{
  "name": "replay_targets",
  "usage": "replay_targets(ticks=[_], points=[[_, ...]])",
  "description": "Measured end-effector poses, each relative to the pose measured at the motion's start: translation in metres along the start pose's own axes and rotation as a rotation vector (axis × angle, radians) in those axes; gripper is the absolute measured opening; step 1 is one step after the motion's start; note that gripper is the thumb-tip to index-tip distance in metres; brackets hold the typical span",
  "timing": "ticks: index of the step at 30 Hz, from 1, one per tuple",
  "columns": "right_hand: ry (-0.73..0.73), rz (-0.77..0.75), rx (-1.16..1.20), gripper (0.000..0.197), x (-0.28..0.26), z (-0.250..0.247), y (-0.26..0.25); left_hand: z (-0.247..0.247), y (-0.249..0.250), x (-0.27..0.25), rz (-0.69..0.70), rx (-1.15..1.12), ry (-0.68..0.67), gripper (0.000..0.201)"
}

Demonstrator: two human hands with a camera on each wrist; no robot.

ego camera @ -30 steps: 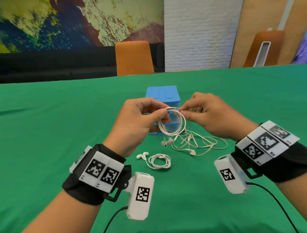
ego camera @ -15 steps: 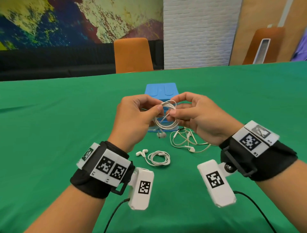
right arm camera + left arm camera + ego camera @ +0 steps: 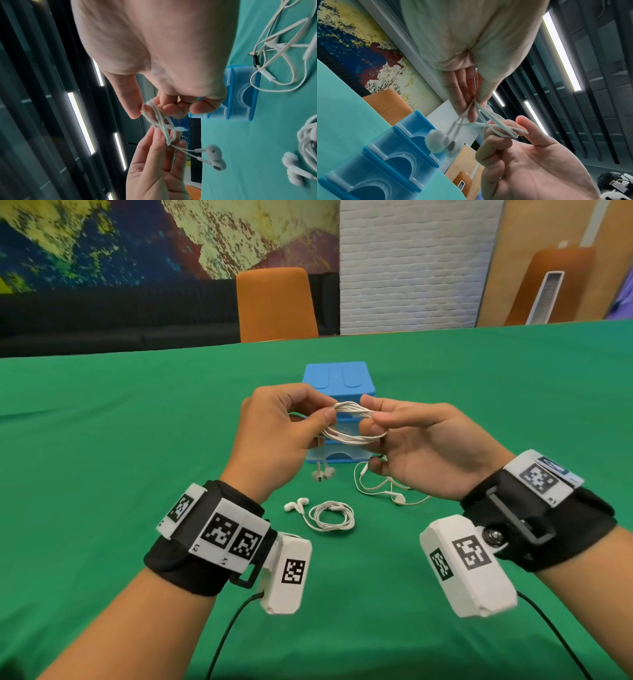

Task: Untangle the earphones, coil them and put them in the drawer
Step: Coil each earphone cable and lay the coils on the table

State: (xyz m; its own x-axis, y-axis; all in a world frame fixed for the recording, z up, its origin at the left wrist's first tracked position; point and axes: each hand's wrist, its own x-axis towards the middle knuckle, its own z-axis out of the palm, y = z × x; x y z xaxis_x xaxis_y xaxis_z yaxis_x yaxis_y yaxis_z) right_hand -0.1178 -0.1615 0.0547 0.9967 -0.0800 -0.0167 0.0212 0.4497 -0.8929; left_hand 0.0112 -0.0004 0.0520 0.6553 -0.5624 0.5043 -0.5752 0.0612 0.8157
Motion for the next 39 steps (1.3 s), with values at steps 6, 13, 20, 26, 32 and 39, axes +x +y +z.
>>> replay_targets(ticks=[6,13,20,26,32,39], points=[[0.201,-0.136,-0.436,0.047,0.005,0.004,0.007,0.001,0.000,-0.003,-0.047,-0.141,0.030,0.007],[0.274,-0.313,-0.691,0.045,0.012,0.000,0.015,-0.001,-0.003,-0.004,-0.077,-0.221,0.061,0.010],[0.190,-0.307,-0.717,0.037,0.014,-0.009,0.023,-0.007,-0.009,-0.006,-0.080,-0.145,-0.021,0.011],[0.127,-0.220,-0.788,0.025,0.018,-0.009,0.033,-0.018,-0.014,-0.007,-0.080,0.010,-0.177,0.020],[0.090,-0.183,-1.039,0.021,0.018,-0.013,0.047,-0.033,-0.014,-0.015,-0.103,0.167,-0.482,0.024],[-0.085,-0.292,-1.542,0.015,0.008,-0.005,0.064,-0.033,-0.026,-0.035,-0.218,0.268,-0.907,0.037]])
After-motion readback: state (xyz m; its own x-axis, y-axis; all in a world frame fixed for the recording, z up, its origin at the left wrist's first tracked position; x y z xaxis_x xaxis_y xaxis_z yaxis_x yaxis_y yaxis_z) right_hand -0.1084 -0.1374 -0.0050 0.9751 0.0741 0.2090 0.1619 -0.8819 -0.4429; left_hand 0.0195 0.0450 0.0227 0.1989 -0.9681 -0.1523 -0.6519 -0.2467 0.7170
